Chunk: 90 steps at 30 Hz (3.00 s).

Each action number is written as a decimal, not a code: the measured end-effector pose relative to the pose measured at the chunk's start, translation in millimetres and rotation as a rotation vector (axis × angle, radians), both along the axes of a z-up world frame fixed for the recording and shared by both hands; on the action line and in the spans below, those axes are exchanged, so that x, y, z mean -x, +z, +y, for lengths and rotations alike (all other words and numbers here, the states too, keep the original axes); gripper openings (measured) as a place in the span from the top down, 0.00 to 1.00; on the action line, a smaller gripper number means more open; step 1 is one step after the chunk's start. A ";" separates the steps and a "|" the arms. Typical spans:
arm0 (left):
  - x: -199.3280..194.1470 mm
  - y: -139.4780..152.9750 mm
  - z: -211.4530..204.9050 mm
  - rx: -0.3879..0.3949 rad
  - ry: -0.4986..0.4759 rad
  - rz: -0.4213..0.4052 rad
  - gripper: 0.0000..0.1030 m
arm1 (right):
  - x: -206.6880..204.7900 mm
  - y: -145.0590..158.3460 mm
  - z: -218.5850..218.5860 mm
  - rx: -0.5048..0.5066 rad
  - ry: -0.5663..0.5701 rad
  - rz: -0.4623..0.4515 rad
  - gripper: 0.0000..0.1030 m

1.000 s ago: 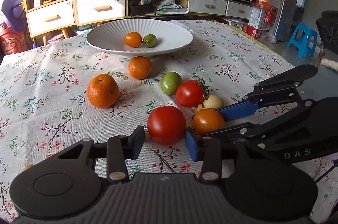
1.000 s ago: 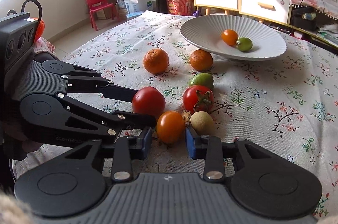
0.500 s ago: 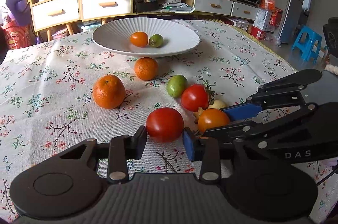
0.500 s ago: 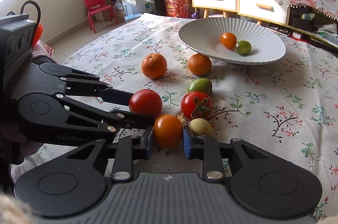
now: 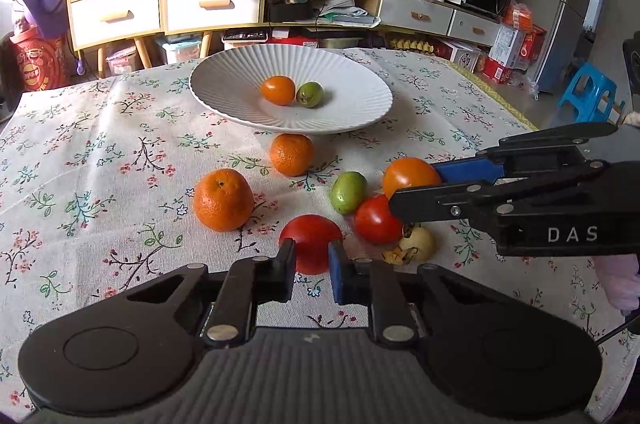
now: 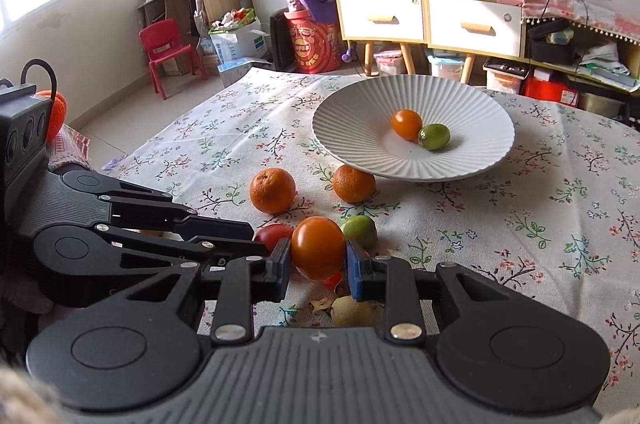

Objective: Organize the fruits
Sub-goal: 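Grasp the red tomato with the left tool while the right tool grasps an orange tomato, then carry both tomatoes over the white bowl and open both tools to release them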

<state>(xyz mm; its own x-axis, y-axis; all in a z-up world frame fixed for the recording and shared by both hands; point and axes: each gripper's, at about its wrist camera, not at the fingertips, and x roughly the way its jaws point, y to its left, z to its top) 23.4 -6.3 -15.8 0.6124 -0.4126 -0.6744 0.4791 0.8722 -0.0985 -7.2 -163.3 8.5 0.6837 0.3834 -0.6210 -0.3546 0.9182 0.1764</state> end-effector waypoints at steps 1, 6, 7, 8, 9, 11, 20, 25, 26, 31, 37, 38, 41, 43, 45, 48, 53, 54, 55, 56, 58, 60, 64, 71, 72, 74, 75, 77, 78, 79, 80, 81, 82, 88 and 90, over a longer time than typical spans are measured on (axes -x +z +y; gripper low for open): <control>0.5 -1.6 0.5 -0.004 -0.005 0.006 0.86 | -1.8 0.6 -0.1 0.000 -0.004 0.000 0.75; 6.2 -10.0 2.6 -0.009 -0.024 0.008 0.66 | -4.8 -2.2 -1.2 0.006 -0.014 0.006 0.75; 6.2 -11.2 1.7 -0.014 -0.023 0.008 0.64 | -5.4 -3.3 -1.3 0.008 -0.016 0.009 0.75; 5.4 -12.1 1.1 -0.016 -0.023 0.011 0.64 | -5.1 -4.2 -1.9 0.009 -0.018 0.015 0.75; 4.3 -12.9 0.5 -0.016 -0.022 0.014 0.64 | -5.6 -5.2 -2.2 0.010 -0.019 0.019 0.75; 1.4 -13.6 -0.9 -0.012 -0.016 0.018 0.64 | -6.2 -6.2 -2.9 0.015 -0.021 0.024 0.75; -10.3 -16.4 -8.9 -0.006 0.018 0.015 0.63 | -8.3 -4.8 -7.0 0.016 -0.033 0.022 0.75; -13.7 -15.6 -11.7 0.004 0.017 0.004 0.64 | -9.8 -5.9 -7.6 0.019 -0.036 0.023 0.75; -13.0 -15.1 -12.8 0.000 0.014 -0.002 0.65 | -9.1 -6.3 -7.8 0.021 -0.036 0.023 0.75; -11.6 -11.7 -15.7 -0.009 0.007 -0.014 0.65 | -11.8 -5.6 -10.7 0.024 -0.047 0.024 0.75; -19.7 6.0 -18.7 0.010 0.017 -0.038 0.65 | -21.8 2.1 -13.0 0.033 -0.073 -0.004 0.75; -21.9 9.6 -18.9 0.013 0.021 -0.044 0.65 | -24.8 4.1 -13.5 0.035 -0.081 -0.011 0.75; -30.6 19.7 -20.5 0.020 0.039 -0.064 0.65 | -34.9 8.9 -16.7 0.034 -0.109 -0.027 0.75; -37.5 24.3 -21.7 0.020 0.051 -0.077 0.65 | -43.0 10.7 -20.6 0.028 -0.131 -0.032 0.75; -45.6 27.1 -23.4 0.018 0.067 -0.085 0.65 | -50.8 11.1 -24.5 0.026 -0.152 -0.036 0.75; -60.5 29.0 -26.5 0.031 0.096 -0.081 0.65 | -63.5 9.9 -29.3 0.023 -0.172 -0.033 0.75; -80.0 21.8 -38.4 0.005 0.103 -0.080 0.65 | -86.2 1.6 -34.9 0.042 -0.171 -0.005 0.75; -82.8 19.9 -40.5 -0.002 0.099 -0.080 0.65 | -90.1 -0.5 -36.4 0.046 -0.169 0.003 0.75; -85.2 18.1 -42.1 -0.012 0.092 -0.079 0.65 | -93.3 -2.7 -37.6 0.048 -0.170 0.009 0.75; -87.6 16.5 -43.3 -0.021 0.083 -0.079 0.65 | -96.7 -5.2 -39.5 0.050 -0.170 0.018 0.75; -90.4 13.9 -44.4 -0.032 0.071 -0.077 0.65 | -102.6 -9.6 -41.0 0.062 -0.160 0.030 0.75; -95.6 11.4 -43.9 -0.044 0.064 -0.073 0.65 | -106.2 -12.2 -40.3 0.080 -0.152 0.032 0.75; -102.9 8.3 -42.6 -0.046 0.056 -0.068 0.65 | -111.5 -13.9 -39.4 0.093 -0.144 0.033 0.75; -110.5 5.0 -44.3 -0.049 0.041 -0.073 0.65 | -112.7 -16.4 -32.2 0.129 -0.107 0.023 0.75; -111.4 4.4 -44.9 -0.049 0.039 -0.075 0.65 | -113.3 -16.9 -31.9 0.133 -0.104 0.024 0.75; -112.3 4.6 -45.0 -0.047 0.038 -0.076 0.65 | -113.5 -17.7 -31.2 0.139 -0.102 0.022 0.75; -112.7 4.4 -44.6 -0.043 0.039 -0.075 0.65 | -114.0 -18.0 -31.4 0.139 -0.102 0.020 0.75; -114.1 4.3 -44.3 -0.038 0.038 -0.075 0.65 | -115.7 -17.8 -32.3 0.135 -0.102 0.021 0.75; -114.2 4.4 -44.3 -0.038 0.036 -0.076 0.65 | -116.5 -17.8 -32.8 0.133 -0.101 0.021 0.75; -114.4 4.3 -44.3 -0.038 0.034 -0.076 0.64 | -116.1 -17.8 -32.7 0.132 -0.101 0.020 0.75; -114.2 4.4 -44.2 -0.038 0.033 -0.076 0.64 | -116.1 -17.9 -32.6 0.131 -0.100 0.019 0.75; -113.5 4.2 -43.8 -0.037 0.033 -0.076 0.64 | -116.5 -17.9 -33.1 0.130 -0.101 0.020 0.75; -113.7 4.2 -43.9 -0.037 0.033 -0.076 0.64 | -116.6 -17.8 -33.0 0.129 -0.101 0.020 0.75; -114.0 6.0 -43.3 -0.036 0.037 -0.074 0.62 | -115.6 -13.5 -33.0 0.120 -0.108 0.008 0.72; -113.4 7.3 -42.5 -0.036 0.043 -0.076 0.58 | -114.5 -11.4 -33.6 0.121 -0.119 0.000 0.68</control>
<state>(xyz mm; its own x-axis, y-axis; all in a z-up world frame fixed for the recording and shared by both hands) 136.8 -48.7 -8.5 0.6793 -0.3606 -0.6392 0.4456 0.8947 -0.0311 107.3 -196.8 -2.9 0.7201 0.2222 -0.6573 -0.2421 0.9683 0.0621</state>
